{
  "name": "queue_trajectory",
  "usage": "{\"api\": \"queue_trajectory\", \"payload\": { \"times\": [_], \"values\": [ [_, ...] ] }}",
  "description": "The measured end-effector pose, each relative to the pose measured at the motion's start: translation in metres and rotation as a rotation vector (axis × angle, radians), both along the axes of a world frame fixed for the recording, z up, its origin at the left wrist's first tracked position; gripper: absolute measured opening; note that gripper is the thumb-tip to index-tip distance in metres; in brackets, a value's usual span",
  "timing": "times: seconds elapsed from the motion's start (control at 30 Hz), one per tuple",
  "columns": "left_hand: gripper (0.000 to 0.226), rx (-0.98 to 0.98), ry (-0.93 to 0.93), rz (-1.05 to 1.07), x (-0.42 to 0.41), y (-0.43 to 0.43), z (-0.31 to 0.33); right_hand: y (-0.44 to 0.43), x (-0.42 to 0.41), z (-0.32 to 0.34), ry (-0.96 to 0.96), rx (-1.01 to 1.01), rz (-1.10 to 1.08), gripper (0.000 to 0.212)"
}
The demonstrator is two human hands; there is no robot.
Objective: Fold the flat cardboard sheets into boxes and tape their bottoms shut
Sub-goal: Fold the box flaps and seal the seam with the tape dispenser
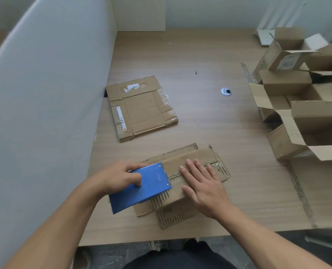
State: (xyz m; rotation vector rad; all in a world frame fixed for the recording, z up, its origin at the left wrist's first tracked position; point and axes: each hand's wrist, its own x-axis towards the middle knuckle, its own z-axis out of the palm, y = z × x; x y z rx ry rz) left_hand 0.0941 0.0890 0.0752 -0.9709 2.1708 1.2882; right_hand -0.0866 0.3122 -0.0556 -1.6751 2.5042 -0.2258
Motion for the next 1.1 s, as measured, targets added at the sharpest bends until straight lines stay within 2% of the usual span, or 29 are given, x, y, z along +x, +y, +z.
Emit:
{"api": "queue_trajectory", "payload": {
  "times": [0.43,0.83,1.1],
  "values": [
    [0.056,0.026,-0.119,0.120,0.067,-0.025,-0.005,0.001,0.001,0.002,0.024,0.039,-0.018,0.060],
    [0.049,0.018,-0.153,0.099,0.045,-0.023,-0.030,-0.002,0.002,0.005,-0.005,0.082,-0.020,0.059],
    [0.058,0.026,-0.102,0.182,0.029,-0.002,-0.035,-0.021,-0.011,0.024,-0.044,0.132,-0.080,0.070]
  ]
}}
